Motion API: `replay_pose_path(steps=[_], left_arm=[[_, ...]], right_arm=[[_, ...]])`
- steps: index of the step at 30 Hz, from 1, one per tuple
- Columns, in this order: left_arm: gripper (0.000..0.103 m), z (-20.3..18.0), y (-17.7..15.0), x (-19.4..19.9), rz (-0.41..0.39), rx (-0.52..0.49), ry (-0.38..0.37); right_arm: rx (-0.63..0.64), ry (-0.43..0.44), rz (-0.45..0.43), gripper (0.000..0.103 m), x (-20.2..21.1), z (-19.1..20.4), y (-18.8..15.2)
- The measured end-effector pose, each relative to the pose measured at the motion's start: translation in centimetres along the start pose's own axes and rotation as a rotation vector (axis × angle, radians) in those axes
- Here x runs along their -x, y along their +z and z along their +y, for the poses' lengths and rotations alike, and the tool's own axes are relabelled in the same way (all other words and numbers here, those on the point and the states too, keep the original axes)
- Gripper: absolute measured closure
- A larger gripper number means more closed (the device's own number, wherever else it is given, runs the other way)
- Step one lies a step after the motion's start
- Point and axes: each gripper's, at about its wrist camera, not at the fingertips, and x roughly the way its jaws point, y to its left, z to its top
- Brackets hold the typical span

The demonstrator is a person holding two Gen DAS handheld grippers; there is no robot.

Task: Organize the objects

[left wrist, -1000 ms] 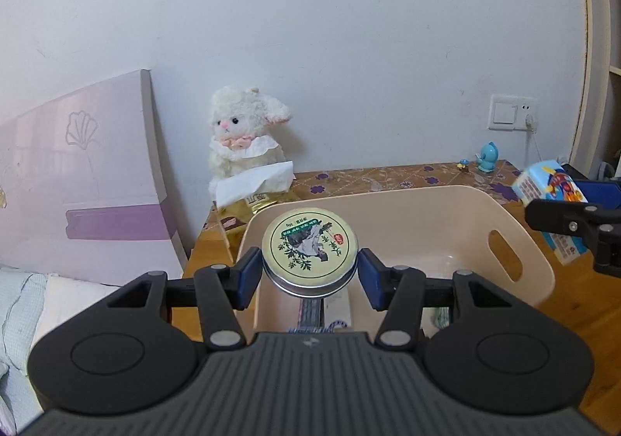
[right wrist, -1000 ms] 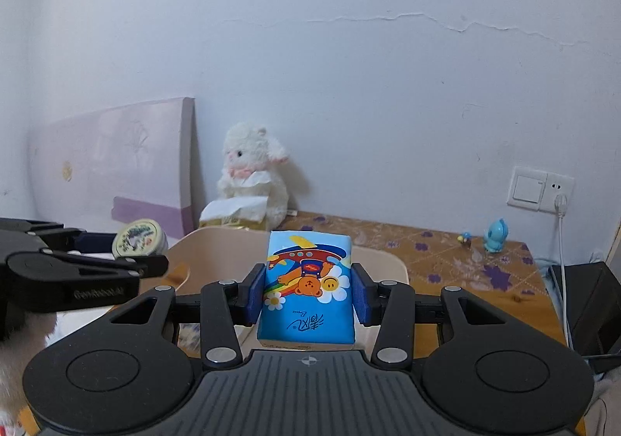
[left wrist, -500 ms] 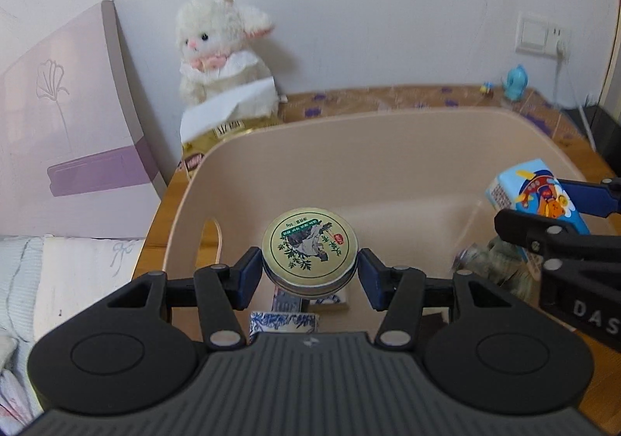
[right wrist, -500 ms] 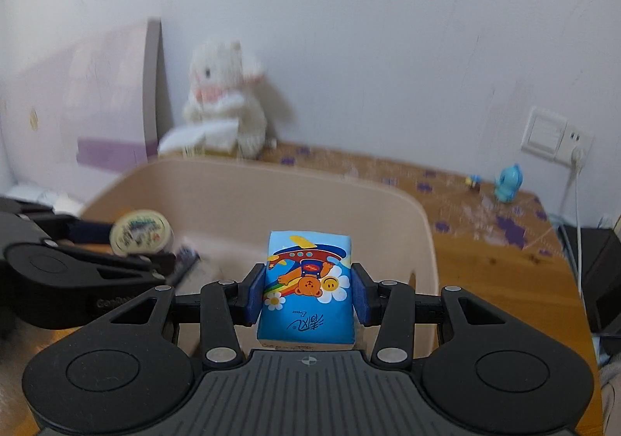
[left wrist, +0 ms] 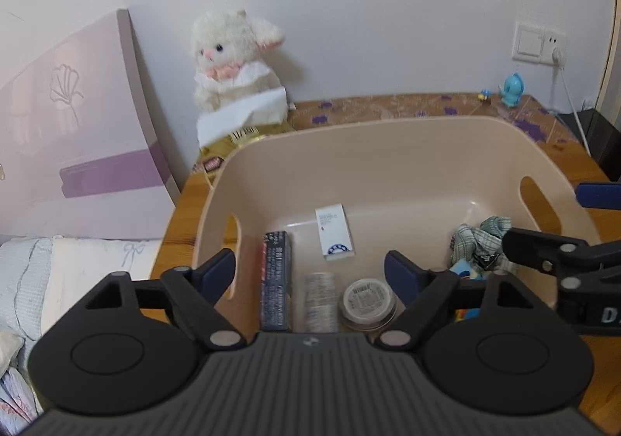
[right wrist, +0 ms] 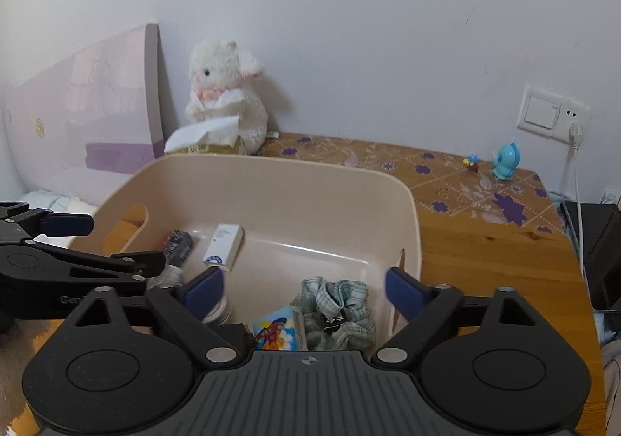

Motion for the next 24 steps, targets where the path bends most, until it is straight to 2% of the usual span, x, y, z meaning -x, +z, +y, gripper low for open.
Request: replay_pose_path(steps=[4,15,24], left_arm=[[0.015,0.6,-0.2,2.2,-0.026,0.005,0.005],[0.014,0.9,-3.5,7.7,-0.057,0.025,0.006],[0.014,0.4,-7.0,11.4,-0.078,0.043,-0.003]], right_arm=[[0.008,0.014,-0.026,0.0,2.4,0.3,0.0],[0.028,0.019,-0.082,0.0,7.6,1.5,-2.0],[0.023,0.041,-0.053,0.0,10.1,2.4,-5.6]])
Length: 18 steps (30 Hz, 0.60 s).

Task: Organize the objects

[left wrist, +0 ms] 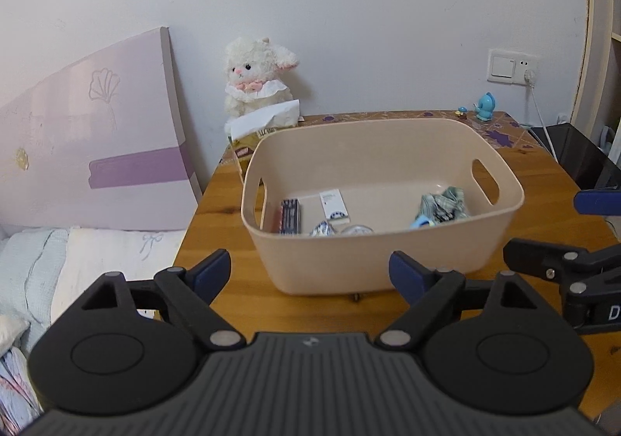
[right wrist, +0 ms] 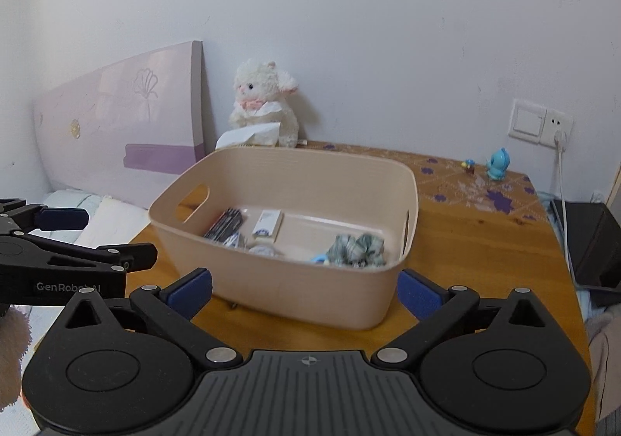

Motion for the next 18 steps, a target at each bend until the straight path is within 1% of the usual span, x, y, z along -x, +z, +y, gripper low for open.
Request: replay_pose_path(steps=[5,9,13,16,18], left_arm=[[0.014,-0.5,-2.4,1.7,0.0,-0.021,0.022],[0.014,-0.4,-3.9,2.9,0.003,-0.009,-0.003],[0.014,-0.1,-4.6,3.7,0.001,0.02,-0.015],[0.014,-0.2,-5.2,4.3,-0.001,0.017,-0.037],[0.014,-0.3,-5.5,4.8,-0.006,0.011,-0.035]], right_arm=[[-0.014,0.004,0.009,0.0,1.6,0.0,-1.5],[-0.006,0.005,0.012,0.0,2.6,0.1,-2.3],[0.0,0.016,0.02,0.0,3.5,0.8,-3.3],[0.007,0.022,0.032,0.0,4.1,1.2,-4.1],[0.002,0.029,0.04,0.0,4.3,1.2,-4.6]])
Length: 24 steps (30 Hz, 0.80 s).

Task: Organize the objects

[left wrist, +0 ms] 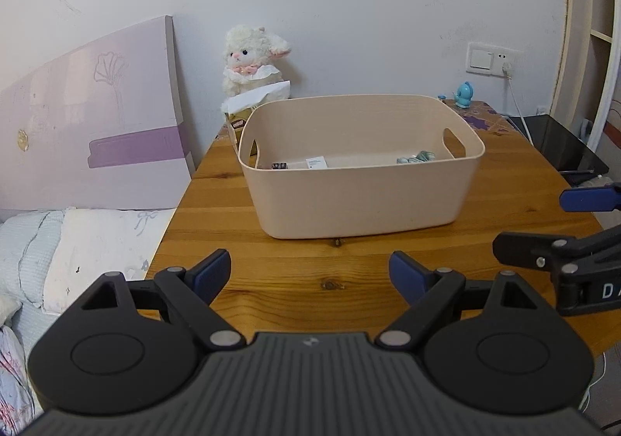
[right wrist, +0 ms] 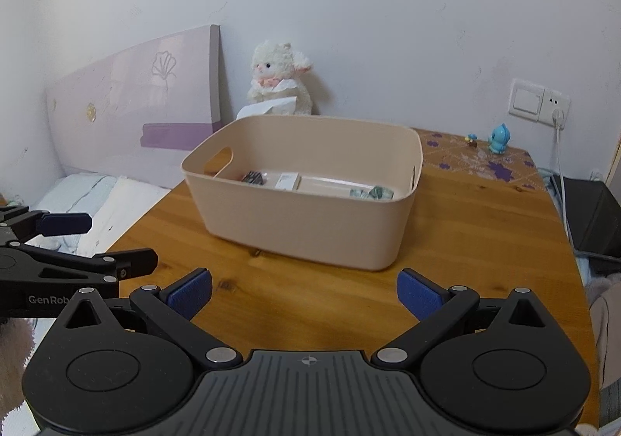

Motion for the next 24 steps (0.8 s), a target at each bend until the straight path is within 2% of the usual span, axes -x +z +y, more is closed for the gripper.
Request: replay_pose_path(steps=[6,24], left_arm=[[0.014,-0.2,-0.8,1.0,-0.005,0.015,-0.003],[0.014,-1.0,-0.9,2.2,-0.037,0.008,-0.002]], right_arm=[[-0.014,0.007,0.016,0.0,0.5,-0.2,-1.0],[-0.02,0.004,0.031,0.0,0.9,-0.6,-1.3]])
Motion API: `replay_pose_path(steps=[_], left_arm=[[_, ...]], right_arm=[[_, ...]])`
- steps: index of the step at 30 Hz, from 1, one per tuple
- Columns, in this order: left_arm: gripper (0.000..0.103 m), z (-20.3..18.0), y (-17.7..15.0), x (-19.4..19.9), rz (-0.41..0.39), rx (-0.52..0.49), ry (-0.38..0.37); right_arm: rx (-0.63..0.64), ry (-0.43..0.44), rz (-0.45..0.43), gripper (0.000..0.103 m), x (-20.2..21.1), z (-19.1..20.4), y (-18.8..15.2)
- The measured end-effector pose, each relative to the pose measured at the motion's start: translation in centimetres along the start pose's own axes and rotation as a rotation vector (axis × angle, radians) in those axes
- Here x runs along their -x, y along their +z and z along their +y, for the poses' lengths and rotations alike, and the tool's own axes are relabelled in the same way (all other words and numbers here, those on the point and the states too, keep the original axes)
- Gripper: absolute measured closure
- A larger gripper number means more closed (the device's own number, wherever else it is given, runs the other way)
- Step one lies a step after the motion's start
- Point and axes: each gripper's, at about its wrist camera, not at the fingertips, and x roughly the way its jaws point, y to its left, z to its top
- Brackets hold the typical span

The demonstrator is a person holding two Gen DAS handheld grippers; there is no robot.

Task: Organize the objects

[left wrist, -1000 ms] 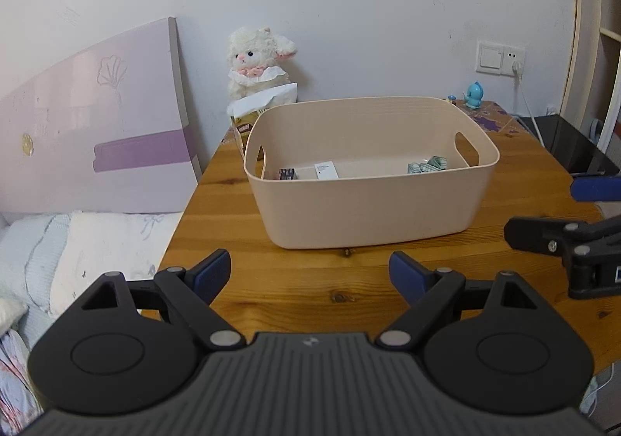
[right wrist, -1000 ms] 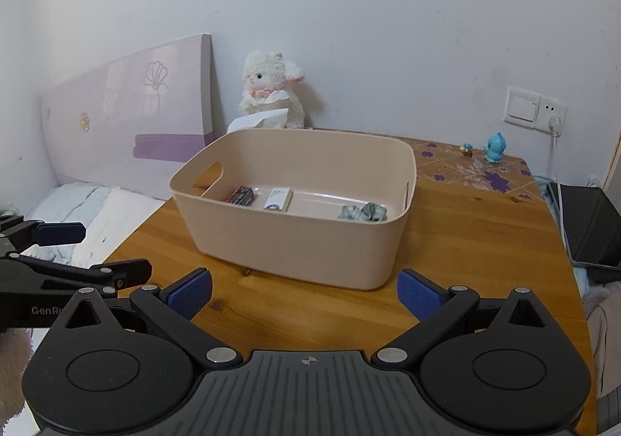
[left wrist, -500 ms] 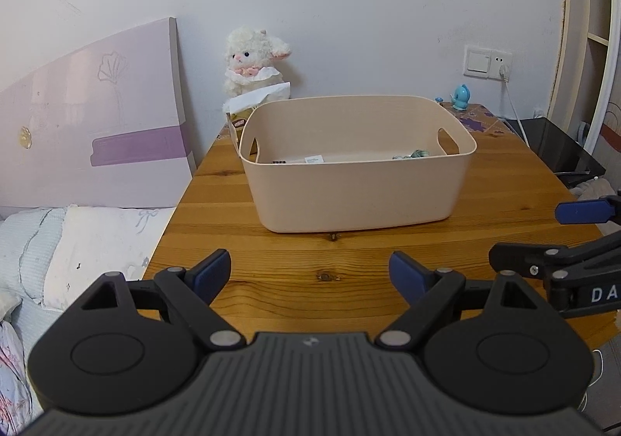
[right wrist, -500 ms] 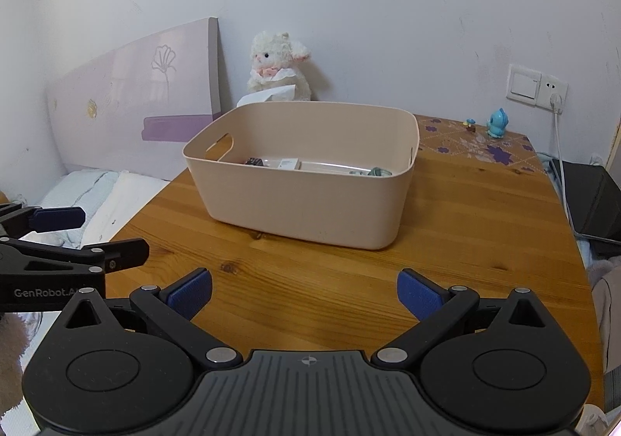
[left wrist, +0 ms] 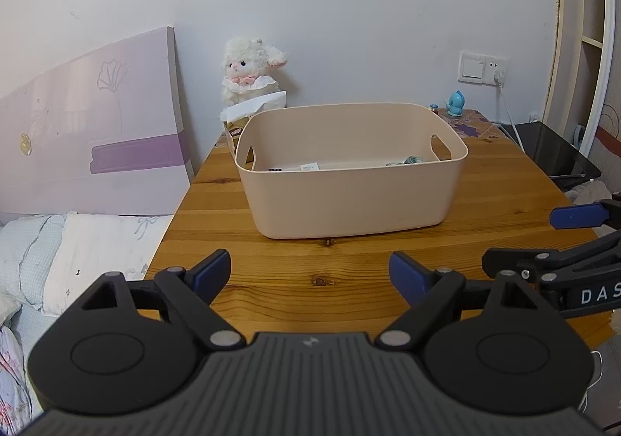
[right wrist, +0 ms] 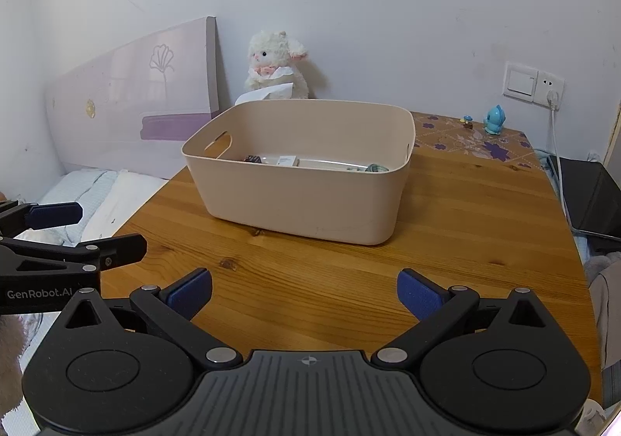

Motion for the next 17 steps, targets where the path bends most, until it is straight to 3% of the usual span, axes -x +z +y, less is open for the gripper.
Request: replay_pose_path(steps=[17], left_arm=[[0.014,-0.72,-0.53,0.42,-0.007,-0.001,-0.006]], right_arm=[[0.0,-0.01,0.022,0.0,-0.5,-0.09,-0.26]])
